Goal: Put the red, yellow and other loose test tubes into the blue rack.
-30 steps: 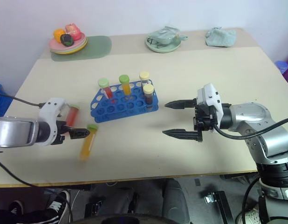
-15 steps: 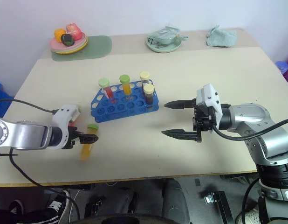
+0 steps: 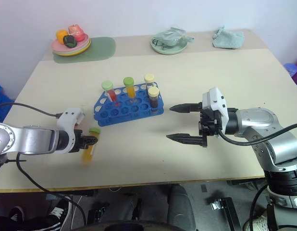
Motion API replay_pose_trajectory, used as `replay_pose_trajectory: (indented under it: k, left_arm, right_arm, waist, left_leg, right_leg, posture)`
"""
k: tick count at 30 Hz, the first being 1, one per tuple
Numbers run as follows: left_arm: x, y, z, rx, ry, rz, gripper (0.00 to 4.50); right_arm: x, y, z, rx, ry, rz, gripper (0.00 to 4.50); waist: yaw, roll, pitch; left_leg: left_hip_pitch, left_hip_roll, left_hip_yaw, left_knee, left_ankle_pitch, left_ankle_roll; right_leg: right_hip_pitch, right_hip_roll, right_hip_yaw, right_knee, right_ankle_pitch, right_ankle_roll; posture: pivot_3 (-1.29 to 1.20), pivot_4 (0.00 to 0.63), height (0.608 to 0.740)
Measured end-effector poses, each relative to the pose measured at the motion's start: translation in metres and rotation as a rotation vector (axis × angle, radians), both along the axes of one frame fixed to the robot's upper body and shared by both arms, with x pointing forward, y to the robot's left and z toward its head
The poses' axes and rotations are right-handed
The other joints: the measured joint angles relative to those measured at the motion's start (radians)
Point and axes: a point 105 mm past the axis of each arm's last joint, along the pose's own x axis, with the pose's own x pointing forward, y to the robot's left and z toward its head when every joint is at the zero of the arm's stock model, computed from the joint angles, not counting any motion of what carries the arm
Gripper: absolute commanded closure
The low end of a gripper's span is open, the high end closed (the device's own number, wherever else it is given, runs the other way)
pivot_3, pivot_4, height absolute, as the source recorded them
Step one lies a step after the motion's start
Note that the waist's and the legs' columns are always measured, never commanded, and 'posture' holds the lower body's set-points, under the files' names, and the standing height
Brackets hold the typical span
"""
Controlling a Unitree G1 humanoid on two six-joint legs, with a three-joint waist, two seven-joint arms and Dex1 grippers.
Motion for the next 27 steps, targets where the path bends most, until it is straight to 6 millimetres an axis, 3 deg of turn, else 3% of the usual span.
replay_pose_trajectory:
  k: [1, 5, 9, 15, 20, 27]
  left_arm:
    - [0.000, 0.000, 0.000, 0.002, -0.001, 0.004, 2.82]
    - [0.001, -0.001, -0.001, 0.002, -0.009, 0.022, 3.74]
    - [0.003, 0.001, 0.000, 0.011, -0.020, 0.044, 3.74]
    - [0.003, 0.022, 0.009, 0.052, -0.074, 0.154, 3.74]
    - [0.001, 0.034, 0.034, 0.095, -0.194, 0.204, 3.74]
    - [0.007, 0.048, 0.073, -0.009, -0.538, 0.286, 3.74]
  right_arm:
    - [0.000, 0.000, 0.000, 0.000, -0.003, 0.000, 0.00]
    - [0.001, 0.000, 0.001, -0.002, -0.011, -0.003, 0.00]
    - [0.001, 0.000, 0.000, -0.005, -0.017, -0.006, 0.00]
    - [0.003, -0.002, 0.000, -0.004, -0.026, -0.016, 0.00]
    - [0.004, -0.001, 0.000, 0.001, -0.036, -0.011, 0.00]
    - [0.009, -0.003, -0.001, 0.005, -0.035, -0.023, 0.00]
  waist:
    - [0.000, 0.000, 0.000]
    - [0.001, 0.000, 0.000]
    - [0.003, 0.000, 0.000]
    - [-0.001, 0.000, 0.000]
    - [0.001, 0.000, 0.000]
    - [0.000, 0.001, 0.000]
  left_leg:
    - [0.000, 0.000, 0.000, 0.000, 0.000, 0.000]
    - [0.001, 0.000, 0.000, 0.000, 0.000, 0.000]
    - [0.001, 0.000, 0.000, 0.000, 0.000, 0.000]
    - [0.001, 0.000, 0.001, 0.000, 0.000, -0.001]
    - [0.001, 0.000, 0.001, 0.000, 0.000, -0.001]
    - [0.001, 0.000, 0.005, -0.001, 0.000, 0.000]
  right_leg:
    - [0.000, 0.000, 0.000, 0.000, 0.000, 0.000]
    - [0.001, 0.000, 0.001, 0.000, 0.000, 0.000]
    - [0.001, 0.000, 0.001, 0.000, 0.000, 0.000]
    - [-0.001, 0.000, 0.002, 0.000, 0.000, 0.000]
    - [0.000, 0.000, 0.002, 0.000, 0.000, 0.000]
    - [-0.001, 0.001, 0.003, -0.001, 0.000, 0.000]
  posture:
    - [0.00, 0.150, 0.740]
    - [0.00, 0.150, 0.740]
    - [0.00, 0.150, 0.740]
    - [0.00, 0.150, 0.740]
    - [0.00, 0.150, 0.740]
    - [0.00, 0.150, 0.740]
